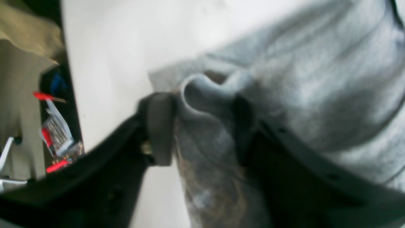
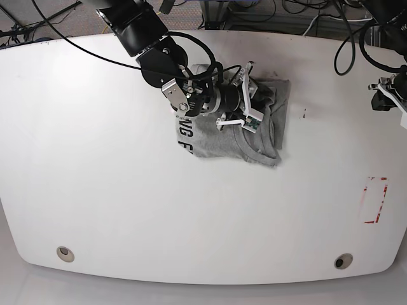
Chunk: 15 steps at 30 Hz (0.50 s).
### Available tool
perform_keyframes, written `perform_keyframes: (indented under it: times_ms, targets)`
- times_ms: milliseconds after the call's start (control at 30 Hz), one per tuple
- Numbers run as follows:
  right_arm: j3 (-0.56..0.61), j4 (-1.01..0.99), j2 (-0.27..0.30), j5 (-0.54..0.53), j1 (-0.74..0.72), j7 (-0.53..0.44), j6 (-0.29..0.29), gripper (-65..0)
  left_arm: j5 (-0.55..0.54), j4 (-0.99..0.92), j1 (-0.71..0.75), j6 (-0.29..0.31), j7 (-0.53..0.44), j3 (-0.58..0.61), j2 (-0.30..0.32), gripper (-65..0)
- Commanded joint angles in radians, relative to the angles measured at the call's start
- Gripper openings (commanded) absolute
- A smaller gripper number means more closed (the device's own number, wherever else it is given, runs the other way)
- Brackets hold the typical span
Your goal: Fold the T-shirt properly
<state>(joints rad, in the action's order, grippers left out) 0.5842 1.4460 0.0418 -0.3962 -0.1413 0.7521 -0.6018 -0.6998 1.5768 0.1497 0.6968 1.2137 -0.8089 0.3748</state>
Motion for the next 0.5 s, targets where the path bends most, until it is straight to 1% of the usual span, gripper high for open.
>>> perform_keyframes:
  times_ms: [0, 67, 100, 367, 467]
  targets:
    - [0.000, 0.035, -0.010, -0.019, -0.019, -0.024, -0.002, -55.0, -0.011, 0.015, -0.005, 0.001, -0.015, -0.008, 0.022, -54.7]
    - [0.000, 0.040, -0.010, -0.019, -0.019, -0.024, -0.002, -62.9, -0.013, 0.015, -0.006, 0.001, -0.015, -0.004, 0.022, -54.7]
    - [0.000, 0.057, -0.010, -0.019, -0.019, -0.021, -0.002, -65.0, -0.013, 0.015, -0.008, 0.001, -0.015, -0.004, 0.022, -54.7]
    - [-0.003, 0.243, -0.013, -0.028, 0.019, -0.013, 0.000, -65.0, -0.013, 0.015, -0.005, 0.001, -0.015, -0.002, 0.022, -54.7]
    - [-0.003, 0.272, -0.035, -0.030, 0.019, 0.036, -0.005, -65.0, -0.013, 0.017, -0.005, 0.001, -0.015, -0.002, 0.003, -54.7]
